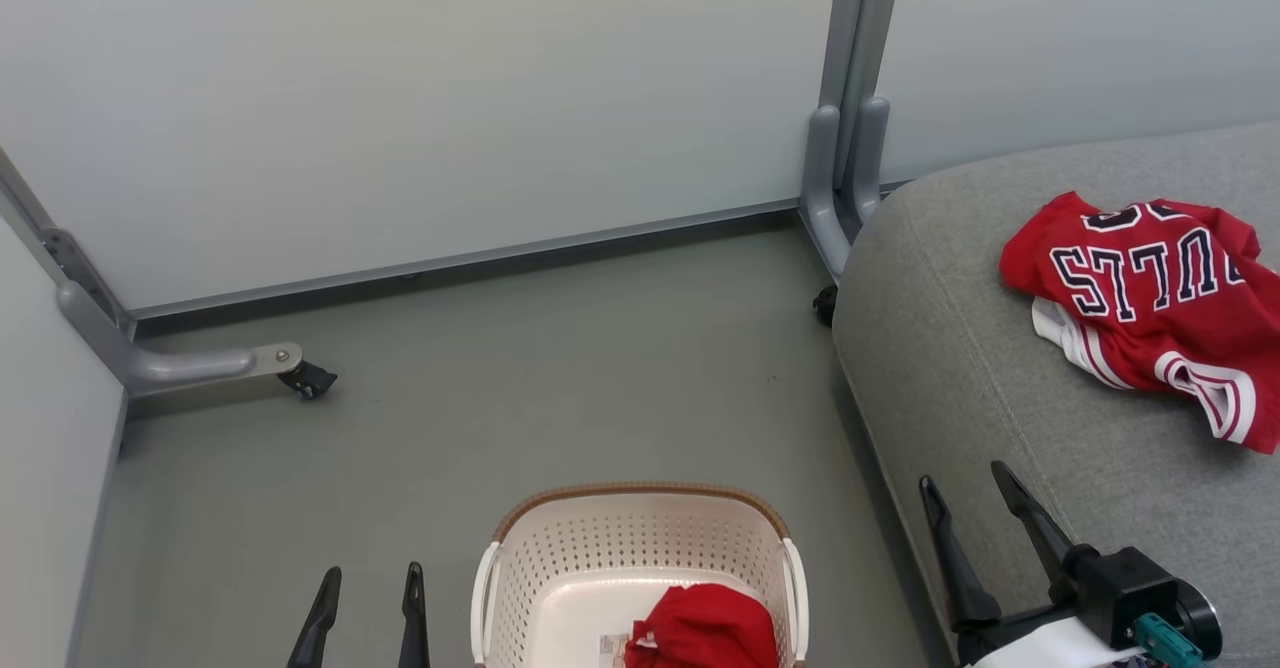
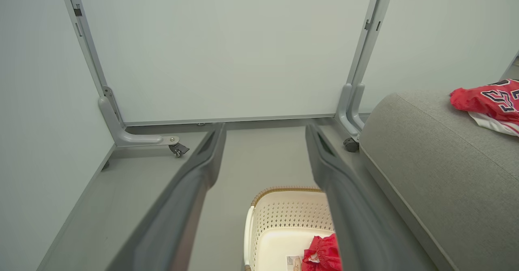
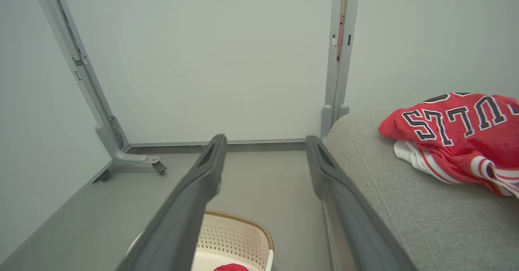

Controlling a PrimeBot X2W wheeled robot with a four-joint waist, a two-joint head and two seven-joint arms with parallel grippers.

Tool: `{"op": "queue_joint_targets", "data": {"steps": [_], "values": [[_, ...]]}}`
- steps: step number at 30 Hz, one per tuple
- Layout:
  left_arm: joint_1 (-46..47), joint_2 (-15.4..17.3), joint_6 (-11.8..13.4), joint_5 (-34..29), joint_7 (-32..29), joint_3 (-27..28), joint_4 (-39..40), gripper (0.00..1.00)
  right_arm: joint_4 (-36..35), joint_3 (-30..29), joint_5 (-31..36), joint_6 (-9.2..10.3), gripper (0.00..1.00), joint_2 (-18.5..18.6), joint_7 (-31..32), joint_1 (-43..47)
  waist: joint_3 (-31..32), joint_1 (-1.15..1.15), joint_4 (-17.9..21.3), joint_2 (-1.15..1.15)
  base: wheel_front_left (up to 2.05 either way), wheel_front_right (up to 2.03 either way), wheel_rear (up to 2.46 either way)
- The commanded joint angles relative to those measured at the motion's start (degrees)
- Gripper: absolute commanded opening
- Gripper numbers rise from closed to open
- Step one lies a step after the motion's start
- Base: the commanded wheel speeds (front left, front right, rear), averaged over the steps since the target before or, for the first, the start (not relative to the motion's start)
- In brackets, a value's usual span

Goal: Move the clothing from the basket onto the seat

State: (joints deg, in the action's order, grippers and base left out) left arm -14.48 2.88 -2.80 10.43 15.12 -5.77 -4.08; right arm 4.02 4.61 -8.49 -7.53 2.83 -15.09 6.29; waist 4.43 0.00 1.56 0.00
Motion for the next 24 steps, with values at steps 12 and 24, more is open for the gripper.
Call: {"op": "queue_joint_targets", "data": {"steps": [12,24], "values": [[11.4,0.0,-2.6,0.1,0.0,-2.6,0.0,1.00,-3.9,-3.4,-0.7,0.08,1.00,0.8,-0.1,-7.4,-19.2,0.00,-0.9,0.00,0.00,0.00,0.00],[34.0,0.4,-4.7,-1.8,0.0,-13.6,-12.7,1.00,-9.6,-7.7,1.6,0.08,1.00,4.0,-0.1,-22.0,-40.0,0.00,-2.0,0.00,0.00,0.00,0.00]]}}
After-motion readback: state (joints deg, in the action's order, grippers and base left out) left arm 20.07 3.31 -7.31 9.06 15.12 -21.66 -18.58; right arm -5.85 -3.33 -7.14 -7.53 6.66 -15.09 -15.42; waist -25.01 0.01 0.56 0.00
